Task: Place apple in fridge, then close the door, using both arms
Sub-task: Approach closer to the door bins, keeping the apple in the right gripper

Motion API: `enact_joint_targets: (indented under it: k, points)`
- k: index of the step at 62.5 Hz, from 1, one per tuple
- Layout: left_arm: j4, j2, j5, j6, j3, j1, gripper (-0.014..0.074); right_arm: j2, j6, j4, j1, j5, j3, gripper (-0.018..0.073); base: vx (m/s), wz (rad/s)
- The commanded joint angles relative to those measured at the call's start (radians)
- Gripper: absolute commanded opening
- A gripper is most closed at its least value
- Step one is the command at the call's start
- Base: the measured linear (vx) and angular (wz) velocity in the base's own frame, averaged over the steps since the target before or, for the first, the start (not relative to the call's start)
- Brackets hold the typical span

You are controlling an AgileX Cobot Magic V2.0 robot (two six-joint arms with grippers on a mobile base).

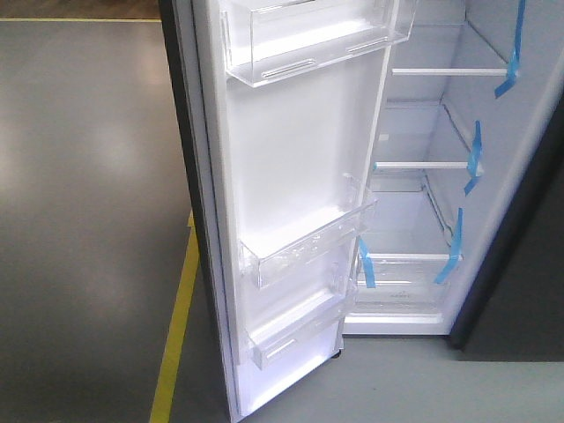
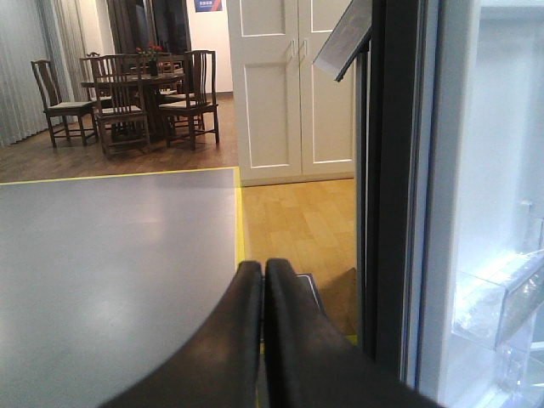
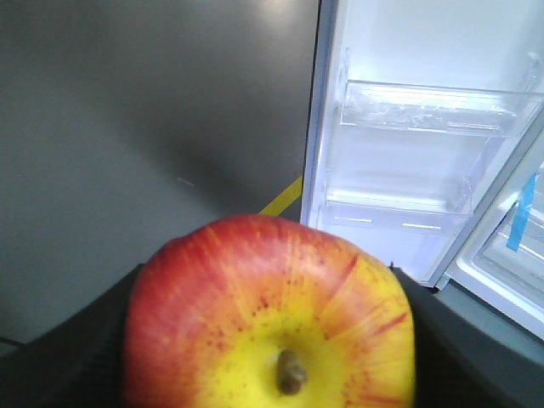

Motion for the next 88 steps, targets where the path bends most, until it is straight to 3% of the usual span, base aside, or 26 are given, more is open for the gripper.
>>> enact_joint_targets:
  k: [1,88]
  points:
    - [-0.002,-0.016,-0.07,-0.008,0.021,0.0,-0.0006,0.013,-0.008,0.017,0.001,-0.065,-0.027,0.0356,0.13,-0.03]
    - [-0.002,-0.016,-0.07,-0.008,0.021,0.0,-0.0006,0.013,-0.008,0.017,0.001,-0.061,-0.027,0.0356,0.09,-0.03]
